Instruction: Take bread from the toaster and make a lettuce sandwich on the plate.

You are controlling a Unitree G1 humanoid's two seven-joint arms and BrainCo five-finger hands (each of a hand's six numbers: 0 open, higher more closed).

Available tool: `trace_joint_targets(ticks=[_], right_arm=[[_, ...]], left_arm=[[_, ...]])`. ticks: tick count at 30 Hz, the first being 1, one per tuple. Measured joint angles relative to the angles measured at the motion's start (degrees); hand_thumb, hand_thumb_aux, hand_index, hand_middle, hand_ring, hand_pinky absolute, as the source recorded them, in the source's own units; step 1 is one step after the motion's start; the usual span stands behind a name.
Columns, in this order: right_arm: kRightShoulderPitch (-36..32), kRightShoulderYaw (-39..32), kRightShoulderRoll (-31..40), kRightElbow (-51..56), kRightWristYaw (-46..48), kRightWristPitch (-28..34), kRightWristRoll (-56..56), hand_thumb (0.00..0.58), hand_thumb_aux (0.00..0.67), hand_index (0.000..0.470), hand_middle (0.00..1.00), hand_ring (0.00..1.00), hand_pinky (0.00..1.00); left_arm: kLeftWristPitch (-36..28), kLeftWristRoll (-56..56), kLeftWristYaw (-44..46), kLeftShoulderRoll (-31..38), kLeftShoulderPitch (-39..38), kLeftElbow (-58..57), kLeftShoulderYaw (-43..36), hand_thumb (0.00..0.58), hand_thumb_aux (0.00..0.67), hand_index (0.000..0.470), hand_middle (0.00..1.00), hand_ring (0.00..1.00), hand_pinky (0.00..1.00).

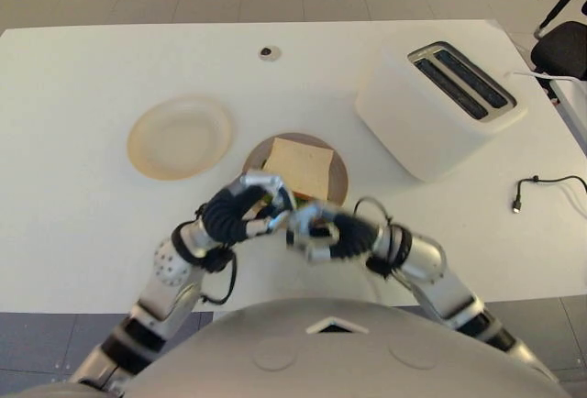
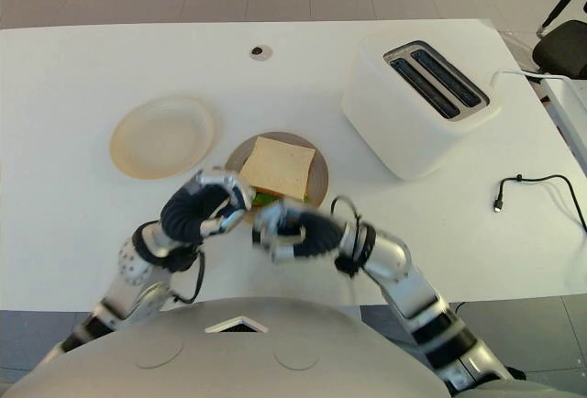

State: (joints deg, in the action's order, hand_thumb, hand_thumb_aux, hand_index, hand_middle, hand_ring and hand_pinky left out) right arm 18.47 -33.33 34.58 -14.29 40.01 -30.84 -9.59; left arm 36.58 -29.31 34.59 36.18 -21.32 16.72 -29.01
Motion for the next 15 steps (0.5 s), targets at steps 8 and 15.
trace_joint_targets(ticks=[8, 15], right_arm=[[-2.91, -0.04, 4.44, 4.06, 3.25, 1.02, 7.19, 0.58, 0.67, 0.47, 1.0, 1.0, 1.0], [-16.09, 5.19, -11.49, 17.18, -23.56, 9.64, 32.37, 0.58, 0.67, 0.47, 1.0, 1.0, 1.0]], left_arm=[[-4.52, 24.92, 2.57, 1.82, 0.32, -11.56, -1.65, 0.445, 0.347, 0.243, 1.0, 1.0, 1.0], [-11.15, 44.35, -25.49, -14.75, 16.67, -27.07, 4.95, 0.58, 0.67, 0.47, 1.0, 1.0, 1.0]])
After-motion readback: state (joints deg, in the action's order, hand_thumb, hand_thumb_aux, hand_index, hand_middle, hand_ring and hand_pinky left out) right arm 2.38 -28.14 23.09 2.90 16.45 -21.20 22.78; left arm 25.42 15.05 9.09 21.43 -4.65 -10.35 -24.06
